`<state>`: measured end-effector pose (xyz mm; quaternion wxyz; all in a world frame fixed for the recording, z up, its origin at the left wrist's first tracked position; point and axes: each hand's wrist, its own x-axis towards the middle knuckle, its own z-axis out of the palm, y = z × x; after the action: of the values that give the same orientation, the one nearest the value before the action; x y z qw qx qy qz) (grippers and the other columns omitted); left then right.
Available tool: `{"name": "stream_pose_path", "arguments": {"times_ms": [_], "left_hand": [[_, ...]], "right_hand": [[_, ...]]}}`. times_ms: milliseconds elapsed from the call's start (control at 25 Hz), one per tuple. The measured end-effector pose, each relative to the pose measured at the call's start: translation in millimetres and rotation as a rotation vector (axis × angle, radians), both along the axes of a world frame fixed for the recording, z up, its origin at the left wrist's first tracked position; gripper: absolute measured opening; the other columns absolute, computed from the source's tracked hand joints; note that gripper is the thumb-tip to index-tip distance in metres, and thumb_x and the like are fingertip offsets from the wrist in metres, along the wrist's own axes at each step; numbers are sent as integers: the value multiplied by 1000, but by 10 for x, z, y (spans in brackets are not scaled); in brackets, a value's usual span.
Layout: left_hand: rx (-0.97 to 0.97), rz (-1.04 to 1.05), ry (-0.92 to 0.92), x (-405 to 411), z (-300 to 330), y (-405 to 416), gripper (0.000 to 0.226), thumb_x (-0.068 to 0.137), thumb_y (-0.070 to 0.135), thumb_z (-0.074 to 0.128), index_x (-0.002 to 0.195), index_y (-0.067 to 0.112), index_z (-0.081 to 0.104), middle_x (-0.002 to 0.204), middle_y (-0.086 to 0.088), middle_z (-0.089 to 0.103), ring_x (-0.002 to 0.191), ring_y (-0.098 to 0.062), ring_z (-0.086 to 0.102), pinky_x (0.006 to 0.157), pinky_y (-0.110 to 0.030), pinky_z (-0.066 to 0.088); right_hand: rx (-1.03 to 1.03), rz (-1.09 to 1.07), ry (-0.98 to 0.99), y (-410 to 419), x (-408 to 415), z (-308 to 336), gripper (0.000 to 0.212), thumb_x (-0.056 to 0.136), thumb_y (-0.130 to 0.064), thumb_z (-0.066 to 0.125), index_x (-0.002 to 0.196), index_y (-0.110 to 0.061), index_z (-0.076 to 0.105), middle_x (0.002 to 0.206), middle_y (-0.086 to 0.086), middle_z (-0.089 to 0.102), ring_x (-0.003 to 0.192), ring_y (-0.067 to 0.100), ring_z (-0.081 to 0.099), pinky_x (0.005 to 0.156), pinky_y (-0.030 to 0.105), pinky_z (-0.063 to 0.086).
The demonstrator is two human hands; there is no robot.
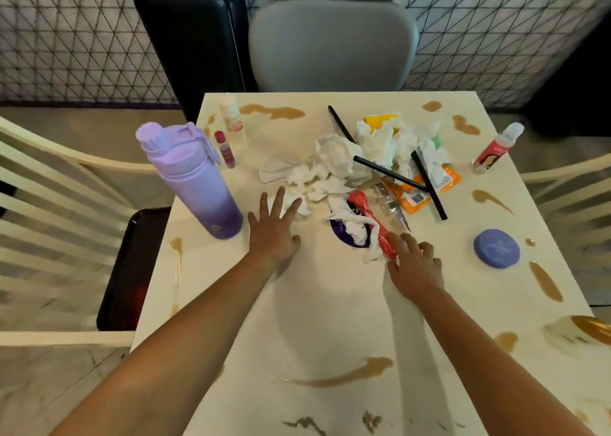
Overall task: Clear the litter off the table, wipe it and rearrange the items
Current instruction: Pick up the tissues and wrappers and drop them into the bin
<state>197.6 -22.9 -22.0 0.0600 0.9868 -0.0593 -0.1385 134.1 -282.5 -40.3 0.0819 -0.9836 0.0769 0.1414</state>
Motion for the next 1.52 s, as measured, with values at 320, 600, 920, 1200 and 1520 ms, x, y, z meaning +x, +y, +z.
{"name": "stream_pose_path", "arguments": {"times_ms": [320, 600, 920, 1200, 1520], "left_hand": [[-77, 132, -118, -261, -238, 40, 37, 94, 38, 40, 124, 19, 50, 127, -5, 49, 111, -27, 50, 93, -40, 40], [-419, 233, -96, -419, -315, 85, 13, 89, 20, 56, 93, 8, 58, 106, -6, 57, 101, -25, 52, 81, -33, 45], [-585, 440, 40, -472, -203, 44, 18, 88, 20, 52, 96, 24, 67, 98, 1, 67, 94, -21, 61, 72, -23, 46], [-843, 519, -30, -561, 31, 225, 28, 83, 8, 63, 110, 11, 68, 113, -6, 67, 99, -16, 61, 67, 6, 33], [-1388, 734, -109, -1398, 290, 1105, 32, 87, 2, 58, 99, 30, 66, 104, 13, 66, 100, -14, 61, 93, -35, 49]], "right_hand": [[107, -136, -93, 34, -145, -71, 37, 83, -34, 59, 114, -15, 58, 147, 13, 26, 136, 35, 20, 106, 48, 29], [257, -338, -39, 114, -104, -56, 36, 81, -23, 67, 113, -10, 56, 148, 18, 17, 126, 43, 29, 102, 49, 31], [555, -512, -181, 136, -89, -82, 59, 75, -8, 72, 126, 0, 44, 123, 18, 51, 114, 35, 48, 93, 35, 38], [565, -614, -552, 473, -289, 62, 42, 81, -7, 55, 122, 0, 49, 121, 20, 53, 107, 42, 45, 94, 45, 38], [828, -162, -712, 2145, -683, 579, 52, 75, -16, 59, 122, 5, 49, 119, 24, 55, 107, 38, 54, 89, 33, 40]]}}
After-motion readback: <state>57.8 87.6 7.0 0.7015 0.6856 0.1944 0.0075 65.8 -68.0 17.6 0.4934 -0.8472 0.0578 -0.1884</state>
